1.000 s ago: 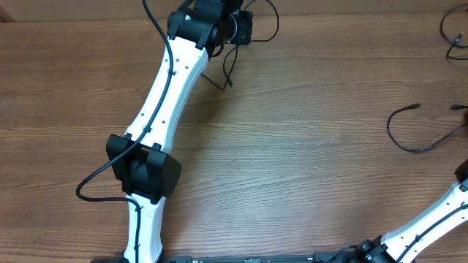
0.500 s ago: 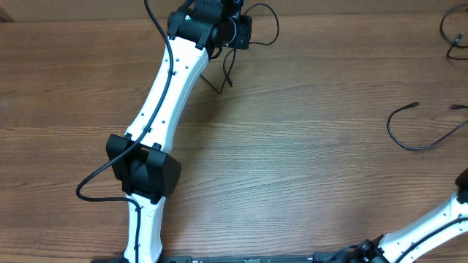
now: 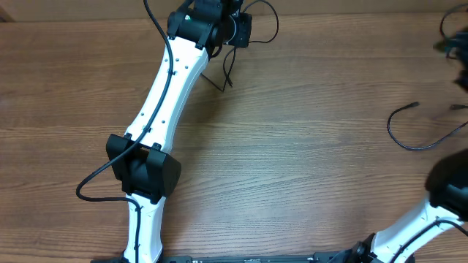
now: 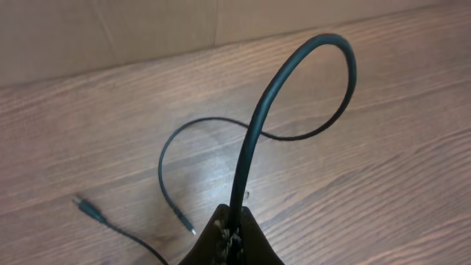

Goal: Untangle cables

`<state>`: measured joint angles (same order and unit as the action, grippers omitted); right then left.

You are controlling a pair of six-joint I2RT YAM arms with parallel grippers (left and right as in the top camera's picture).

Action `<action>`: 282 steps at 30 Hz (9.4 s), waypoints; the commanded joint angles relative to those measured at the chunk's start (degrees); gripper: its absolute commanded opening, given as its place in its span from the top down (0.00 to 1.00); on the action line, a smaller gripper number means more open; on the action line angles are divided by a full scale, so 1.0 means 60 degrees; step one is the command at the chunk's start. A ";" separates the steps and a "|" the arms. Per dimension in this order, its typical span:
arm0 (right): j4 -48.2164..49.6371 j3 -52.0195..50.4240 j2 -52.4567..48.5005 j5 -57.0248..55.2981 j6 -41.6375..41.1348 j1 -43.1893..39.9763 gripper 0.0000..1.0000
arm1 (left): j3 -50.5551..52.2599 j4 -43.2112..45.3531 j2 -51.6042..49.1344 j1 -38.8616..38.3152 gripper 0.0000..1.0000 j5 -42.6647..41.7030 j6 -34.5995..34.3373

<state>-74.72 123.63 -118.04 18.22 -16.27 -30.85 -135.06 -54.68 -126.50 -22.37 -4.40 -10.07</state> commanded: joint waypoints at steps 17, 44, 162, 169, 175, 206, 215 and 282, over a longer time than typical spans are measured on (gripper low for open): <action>0.0324 -0.4947 -0.0612 -0.2798 0.0426 0.2506 0.96 | -0.0178 0.0069 0.0244 0.0098 0.96 -0.0240 0.0142; 0.8717 -0.8054 -0.0612 -0.7045 0.0463 -0.0273 0.96 | -0.0178 -0.0488 0.0244 0.0098 0.96 -0.0157 0.0619; 0.7293 -0.2029 -0.0182 0.0168 0.0816 0.9380 0.96 | 0.0623 0.1235 0.0193 0.2116 0.00 -0.4605 -0.4044; 0.7220 -0.1661 0.0925 -0.1453 0.1555 0.9133 0.96 | 0.0619 0.0718 0.0193 0.1953 0.00 -0.2965 -0.0477; 0.7304 -0.1581 0.2492 -0.5428 0.2699 0.9111 0.96 | 0.0619 0.0969 0.0193 0.1953 0.00 -0.0696 -0.0455; 0.4619 -0.1603 0.6211 -0.9533 0.1956 0.2459 0.96 | 0.0619 0.0747 0.0193 0.1206 0.00 -0.0441 0.0477; 0.4342 -0.1603 0.6222 -0.6943 0.0685 -0.0630 0.96 | 0.0619 0.0765 0.0193 0.1206 0.00 -0.0437 0.0721; 0.9799 -1.1850 0.3891 -0.0342 -0.3861 -0.4863 0.89 | 0.0619 0.0648 0.0193 0.1206 0.00 -0.0433 0.0510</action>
<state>-17.91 54.35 -94.74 15.70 -39.05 -61.63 -131.59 -51.20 -126.48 -15.03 -7.64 -5.98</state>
